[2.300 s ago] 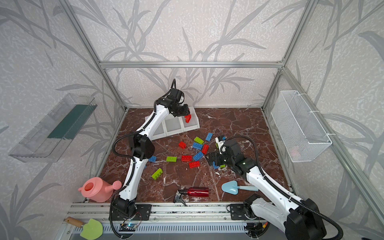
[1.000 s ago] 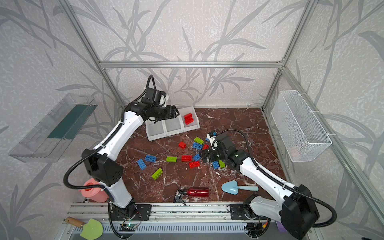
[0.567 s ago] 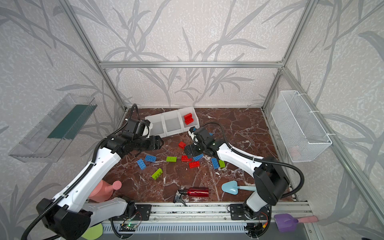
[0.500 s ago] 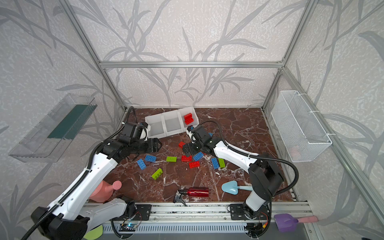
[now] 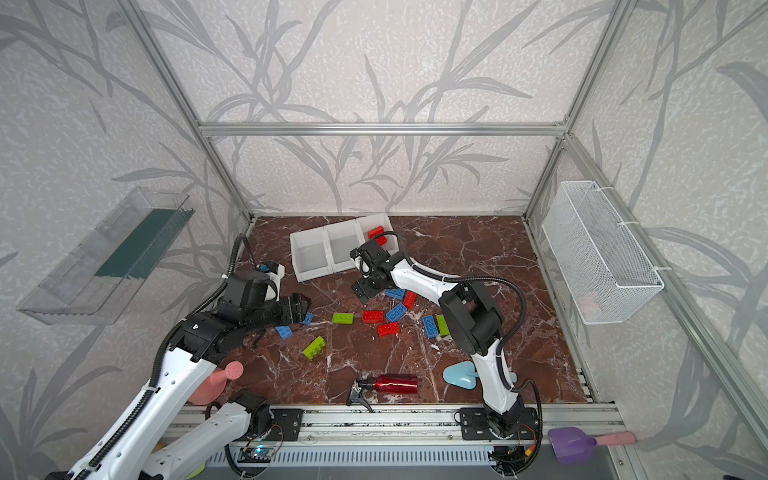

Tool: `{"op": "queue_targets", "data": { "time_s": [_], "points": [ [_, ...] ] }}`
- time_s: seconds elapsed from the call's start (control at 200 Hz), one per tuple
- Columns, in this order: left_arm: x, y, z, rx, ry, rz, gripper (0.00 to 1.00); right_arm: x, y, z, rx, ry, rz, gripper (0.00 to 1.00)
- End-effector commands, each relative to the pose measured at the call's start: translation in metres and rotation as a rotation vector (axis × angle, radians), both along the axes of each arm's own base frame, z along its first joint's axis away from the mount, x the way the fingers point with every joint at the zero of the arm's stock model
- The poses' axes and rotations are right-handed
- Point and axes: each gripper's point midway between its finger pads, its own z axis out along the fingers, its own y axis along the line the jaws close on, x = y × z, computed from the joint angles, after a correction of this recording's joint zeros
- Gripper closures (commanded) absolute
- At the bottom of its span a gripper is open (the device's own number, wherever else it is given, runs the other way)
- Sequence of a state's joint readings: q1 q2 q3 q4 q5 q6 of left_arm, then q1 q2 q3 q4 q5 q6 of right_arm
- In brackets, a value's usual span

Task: Sort the legos into containers by color
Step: 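Grasp the small red 2x2 brick with the right gripper while the left gripper withdraws, then carry the red 2x2 brick to the bin compartment and release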

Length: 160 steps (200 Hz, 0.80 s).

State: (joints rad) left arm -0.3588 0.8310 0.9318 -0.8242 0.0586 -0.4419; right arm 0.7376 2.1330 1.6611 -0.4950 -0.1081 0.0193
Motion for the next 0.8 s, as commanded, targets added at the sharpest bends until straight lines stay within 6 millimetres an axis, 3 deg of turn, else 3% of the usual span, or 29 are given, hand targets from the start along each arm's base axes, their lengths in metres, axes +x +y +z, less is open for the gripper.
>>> {"op": "queue_targets", "data": {
  "time_s": [0.0,0.175,0.455,0.645,0.795],
  "points": [
    [-0.002,0.009,-0.004,0.045,-0.018,0.011,0.22,-0.004,-0.003,-0.011,-0.065,0.042,0.047,0.13],
    [-0.008,0.011,-0.013,0.058,0.002,0.002,0.22,0.002,-0.004,-0.026,-0.117,0.045,0.056,0.19],
    [-0.01,0.008,-0.01,0.041,-0.011,-0.014,0.22,0.003,-0.001,-0.036,-0.131,0.068,0.076,0.37],
    [-0.011,0.009,-0.01,0.043,-0.012,-0.012,0.22,0.001,0.006,-0.031,-0.114,0.094,0.1,0.64],
    [-0.01,0.007,-0.01,0.04,-0.018,-0.017,0.22,0.002,0.008,-0.02,-0.097,0.087,0.099,0.78]
  ]
}}
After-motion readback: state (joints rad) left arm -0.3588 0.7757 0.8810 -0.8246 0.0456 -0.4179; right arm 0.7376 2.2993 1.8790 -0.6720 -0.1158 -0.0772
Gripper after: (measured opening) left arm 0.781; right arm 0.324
